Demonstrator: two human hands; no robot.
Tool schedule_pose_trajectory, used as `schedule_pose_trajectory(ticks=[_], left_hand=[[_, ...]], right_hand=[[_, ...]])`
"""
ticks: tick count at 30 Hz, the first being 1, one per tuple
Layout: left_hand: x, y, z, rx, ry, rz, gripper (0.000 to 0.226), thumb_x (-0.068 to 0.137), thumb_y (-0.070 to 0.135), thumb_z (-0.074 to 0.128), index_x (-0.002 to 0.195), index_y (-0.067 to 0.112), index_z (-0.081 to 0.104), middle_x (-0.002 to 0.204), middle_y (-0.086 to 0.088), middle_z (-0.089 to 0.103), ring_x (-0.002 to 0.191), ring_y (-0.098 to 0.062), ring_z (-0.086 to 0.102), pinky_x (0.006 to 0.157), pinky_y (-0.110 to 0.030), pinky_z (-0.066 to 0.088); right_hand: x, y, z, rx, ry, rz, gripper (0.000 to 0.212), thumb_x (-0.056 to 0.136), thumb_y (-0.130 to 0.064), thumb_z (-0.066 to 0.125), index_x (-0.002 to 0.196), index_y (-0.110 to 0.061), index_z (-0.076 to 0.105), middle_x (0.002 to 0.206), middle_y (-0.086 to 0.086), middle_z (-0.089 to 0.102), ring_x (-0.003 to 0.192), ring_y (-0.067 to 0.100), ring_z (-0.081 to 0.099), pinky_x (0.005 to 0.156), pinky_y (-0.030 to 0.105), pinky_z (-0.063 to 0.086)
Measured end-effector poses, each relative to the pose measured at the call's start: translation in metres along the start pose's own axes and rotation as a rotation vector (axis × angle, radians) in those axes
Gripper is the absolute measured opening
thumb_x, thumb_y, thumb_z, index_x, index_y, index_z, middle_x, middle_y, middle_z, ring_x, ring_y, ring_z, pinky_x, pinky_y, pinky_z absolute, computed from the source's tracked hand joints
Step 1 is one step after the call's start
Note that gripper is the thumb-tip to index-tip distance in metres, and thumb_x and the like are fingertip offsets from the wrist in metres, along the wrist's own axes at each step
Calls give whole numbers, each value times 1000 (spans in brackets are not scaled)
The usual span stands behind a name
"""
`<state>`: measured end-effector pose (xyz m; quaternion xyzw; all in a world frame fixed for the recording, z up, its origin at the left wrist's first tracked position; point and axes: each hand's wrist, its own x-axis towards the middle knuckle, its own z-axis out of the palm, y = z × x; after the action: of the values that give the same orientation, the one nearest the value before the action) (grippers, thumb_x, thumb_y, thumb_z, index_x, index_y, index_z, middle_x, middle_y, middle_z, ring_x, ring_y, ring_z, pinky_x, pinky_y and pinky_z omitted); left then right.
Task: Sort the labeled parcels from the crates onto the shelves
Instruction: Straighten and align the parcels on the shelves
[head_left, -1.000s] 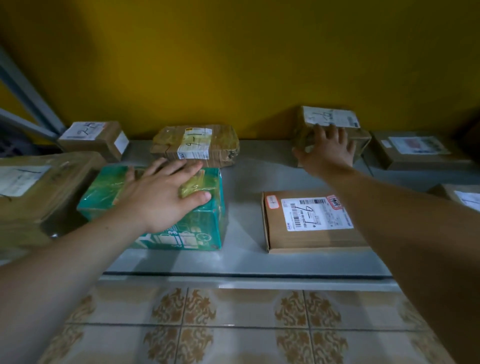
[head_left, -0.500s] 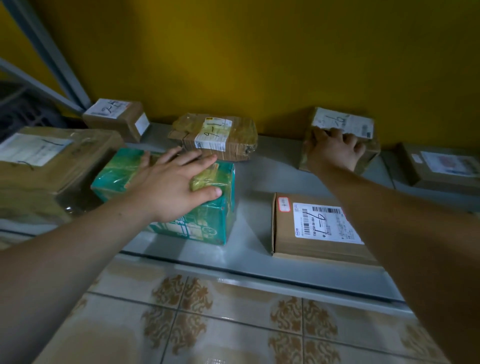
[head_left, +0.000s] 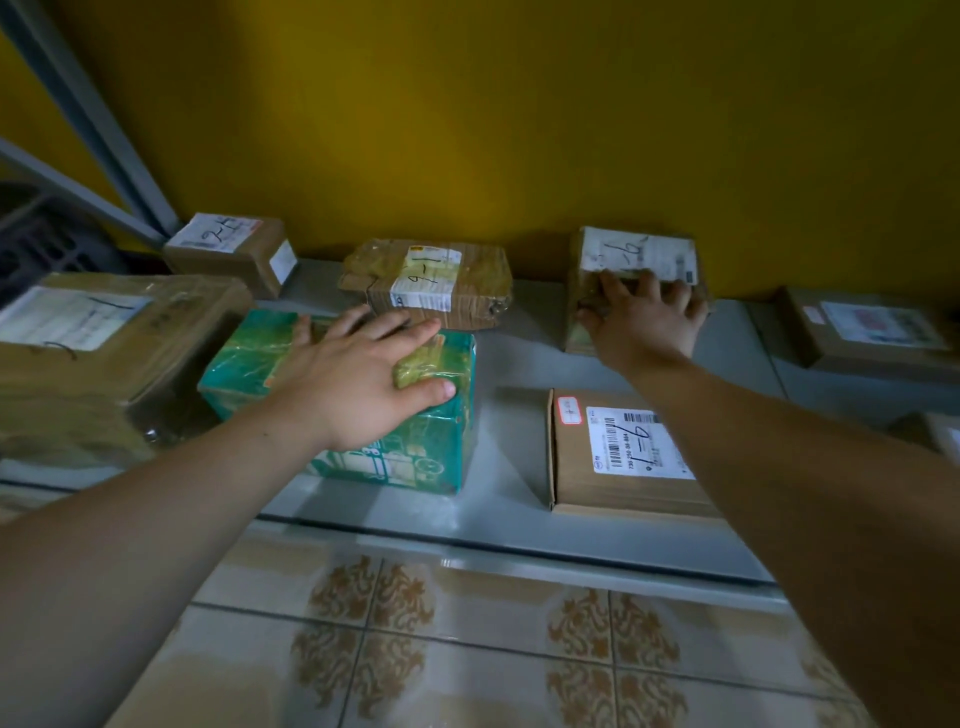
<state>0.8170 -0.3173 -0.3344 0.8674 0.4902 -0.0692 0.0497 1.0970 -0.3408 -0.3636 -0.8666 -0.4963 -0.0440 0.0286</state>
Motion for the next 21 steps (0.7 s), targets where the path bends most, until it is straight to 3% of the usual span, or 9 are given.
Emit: schedule_pose_trajectory(ticks=[7, 11, 17, 21], left_hand=[[-3, 1, -1, -4, 3, 12, 95, 60, 88, -3, 148, 52, -2, 161, 17, 0, 149, -19, 1, 116, -62, 5], [-2, -1, 0, -9, 4, 15, 96, 59, 88, -4, 148, 53, -3, 161, 18, 0, 149, -19, 1, 115, -62, 5], [-1, -1, 3, 20, 22, 19, 91, 65, 90, -4, 148, 52, -4, 161, 18, -1, 149, -19, 2, 115, -62, 5], [0, -1, 2, 26, 21, 17, 90, 66, 90, -6, 148, 52, -5, 161, 17, -1, 149, -20, 2, 115, -63, 6]], right_hand=[[0, 2, -10, -21, -19, -17, 51, 98, -58, 33, 144, -36, 38, 150, 12, 36, 139, 43, 25, 111, 63, 21], [9, 4, -10, 10, -74, 18, 60, 94, -64, 40, 146, -36, 31, 159, 11, 23, 148, 42, 6, 110, 74, 5], [20, 9, 1, 17, -65, -24, 61, 96, -66, 32, 152, -47, 17, 164, 3, 11, 150, 40, -1, 110, 75, -1], [20, 9, 5, -69, -8, -122, 56, 102, -56, 26, 154, -38, 21, 163, 3, 21, 150, 38, 7, 112, 73, 1]])
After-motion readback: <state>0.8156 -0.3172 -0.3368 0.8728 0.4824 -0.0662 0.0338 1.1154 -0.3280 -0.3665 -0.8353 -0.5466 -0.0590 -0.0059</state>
